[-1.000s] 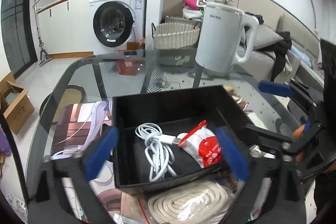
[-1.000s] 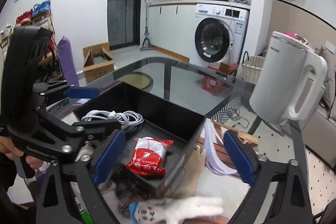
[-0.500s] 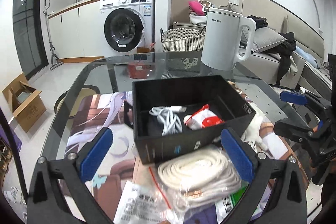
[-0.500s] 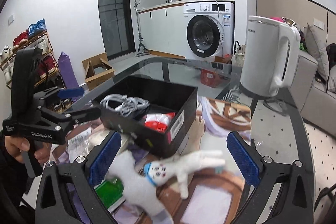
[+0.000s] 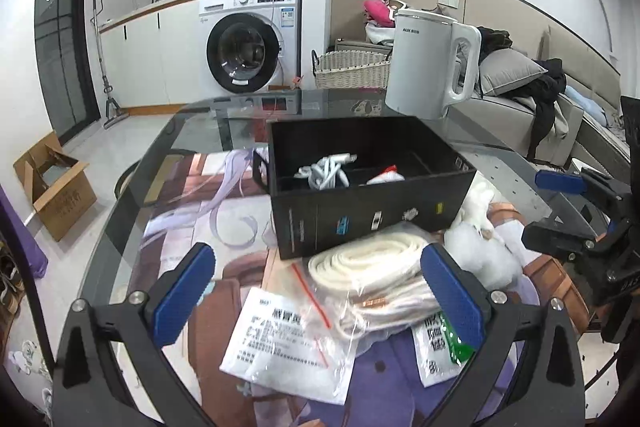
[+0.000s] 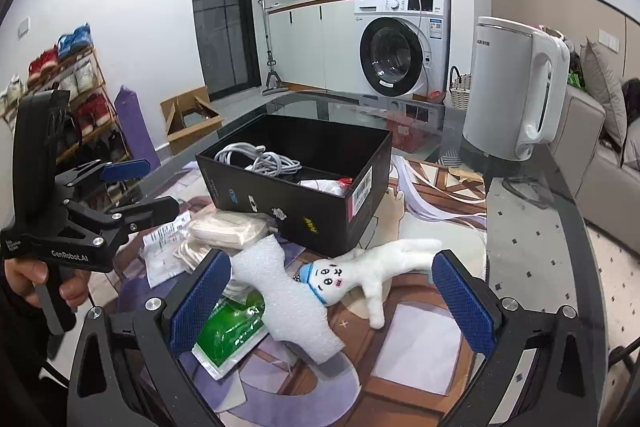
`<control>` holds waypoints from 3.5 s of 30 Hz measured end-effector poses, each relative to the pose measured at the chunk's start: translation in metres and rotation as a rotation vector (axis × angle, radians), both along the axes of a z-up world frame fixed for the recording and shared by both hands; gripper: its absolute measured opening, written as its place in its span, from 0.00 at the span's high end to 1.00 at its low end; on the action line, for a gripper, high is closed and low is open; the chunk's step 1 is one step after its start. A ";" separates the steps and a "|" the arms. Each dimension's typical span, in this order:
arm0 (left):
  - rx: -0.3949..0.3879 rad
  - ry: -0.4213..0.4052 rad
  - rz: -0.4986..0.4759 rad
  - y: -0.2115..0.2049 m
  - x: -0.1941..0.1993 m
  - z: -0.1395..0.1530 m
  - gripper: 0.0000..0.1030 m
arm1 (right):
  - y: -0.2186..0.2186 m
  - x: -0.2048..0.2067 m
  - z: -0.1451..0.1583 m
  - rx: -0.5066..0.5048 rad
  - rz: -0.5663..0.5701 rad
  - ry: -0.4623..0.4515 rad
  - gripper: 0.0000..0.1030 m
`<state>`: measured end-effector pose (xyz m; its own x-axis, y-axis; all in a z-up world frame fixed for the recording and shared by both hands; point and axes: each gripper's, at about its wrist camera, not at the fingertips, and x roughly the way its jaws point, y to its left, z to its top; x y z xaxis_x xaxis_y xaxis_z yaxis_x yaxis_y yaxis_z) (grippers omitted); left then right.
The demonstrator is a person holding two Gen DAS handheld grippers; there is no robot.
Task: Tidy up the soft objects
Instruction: 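Withdraw both grippers from the black box back over the pile, then grasp the white foam block with the right gripper while the left grasps the white medicine sachet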
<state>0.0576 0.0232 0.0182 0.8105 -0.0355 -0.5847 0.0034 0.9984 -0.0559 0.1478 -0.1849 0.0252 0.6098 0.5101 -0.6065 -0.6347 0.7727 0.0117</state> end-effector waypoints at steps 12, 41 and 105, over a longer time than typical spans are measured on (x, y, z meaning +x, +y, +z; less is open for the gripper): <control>-0.005 0.036 0.006 0.004 -0.005 -0.016 0.00 | -0.005 0.007 -0.005 0.011 -0.006 0.036 0.01; -0.003 0.142 -0.010 0.018 -0.010 -0.042 0.00 | 0.021 -0.003 -0.040 -0.036 0.148 0.172 0.05; -0.052 0.152 -0.062 0.020 -0.023 -0.051 0.79 | 0.036 -0.013 -0.045 -0.068 0.169 0.140 0.62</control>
